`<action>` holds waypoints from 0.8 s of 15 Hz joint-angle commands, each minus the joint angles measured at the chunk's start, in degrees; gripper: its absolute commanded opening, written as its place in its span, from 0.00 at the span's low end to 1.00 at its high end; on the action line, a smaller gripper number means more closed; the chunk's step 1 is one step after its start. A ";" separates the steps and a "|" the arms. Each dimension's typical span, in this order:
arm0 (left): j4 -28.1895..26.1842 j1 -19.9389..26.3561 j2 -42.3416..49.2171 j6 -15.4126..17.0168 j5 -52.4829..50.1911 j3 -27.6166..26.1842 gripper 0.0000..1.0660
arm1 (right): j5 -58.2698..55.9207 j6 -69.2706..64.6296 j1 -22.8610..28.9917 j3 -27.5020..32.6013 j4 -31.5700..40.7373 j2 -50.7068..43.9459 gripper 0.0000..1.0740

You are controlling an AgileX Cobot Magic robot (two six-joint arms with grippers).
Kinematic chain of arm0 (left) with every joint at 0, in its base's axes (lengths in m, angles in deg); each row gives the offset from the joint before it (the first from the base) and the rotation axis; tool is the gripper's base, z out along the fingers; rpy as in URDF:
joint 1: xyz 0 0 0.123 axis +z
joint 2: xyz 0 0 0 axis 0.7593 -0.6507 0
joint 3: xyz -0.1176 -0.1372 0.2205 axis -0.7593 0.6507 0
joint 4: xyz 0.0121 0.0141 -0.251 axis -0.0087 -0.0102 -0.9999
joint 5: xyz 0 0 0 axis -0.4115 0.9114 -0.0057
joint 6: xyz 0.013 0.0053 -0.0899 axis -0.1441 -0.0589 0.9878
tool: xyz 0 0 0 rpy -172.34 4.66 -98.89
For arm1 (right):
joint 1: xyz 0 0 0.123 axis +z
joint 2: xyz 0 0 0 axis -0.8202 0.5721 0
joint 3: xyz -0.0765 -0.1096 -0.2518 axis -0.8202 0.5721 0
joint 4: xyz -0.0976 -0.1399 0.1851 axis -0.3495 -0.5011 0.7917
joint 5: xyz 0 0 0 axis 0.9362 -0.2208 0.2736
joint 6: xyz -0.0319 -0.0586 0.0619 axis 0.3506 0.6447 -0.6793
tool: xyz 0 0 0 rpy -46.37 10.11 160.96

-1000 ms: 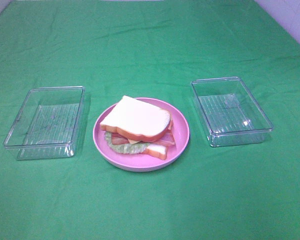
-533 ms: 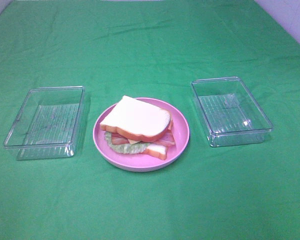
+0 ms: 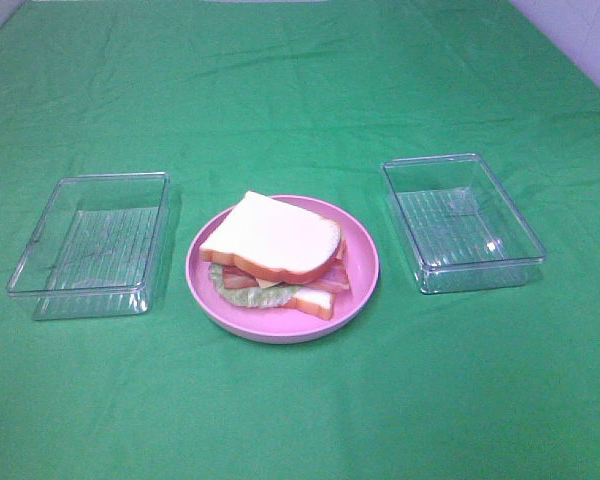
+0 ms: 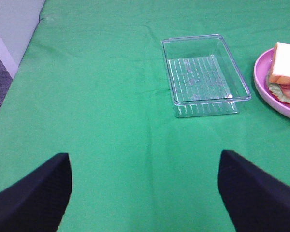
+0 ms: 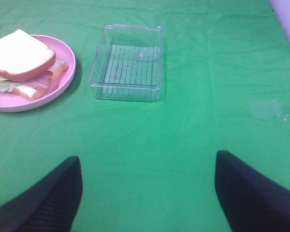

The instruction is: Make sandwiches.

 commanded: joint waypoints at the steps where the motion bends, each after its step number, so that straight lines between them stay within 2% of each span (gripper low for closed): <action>1: 0.00 0.23 1.43 0.00 -0.63 0.11 0.74 | 0.40 0.46 -0.46 0.06 0.40 -0.80 0.68; 5: 0.00 0.23 1.43 0.00 -0.63 0.11 0.74 | 0.40 0.46 -0.52 0.06 0.40 -0.69 0.68; 9: 0.00 0.23 1.32 0.00 -0.63 0.11 0.74 | 0.40 0.46 -4.41 0.06 1.38 -0.46 0.68; 12: 0.00 0.23 1.32 0.00 -0.63 0.11 0.74 | 0.34 0.46 -3.67 0.06 2.64 -0.46 0.68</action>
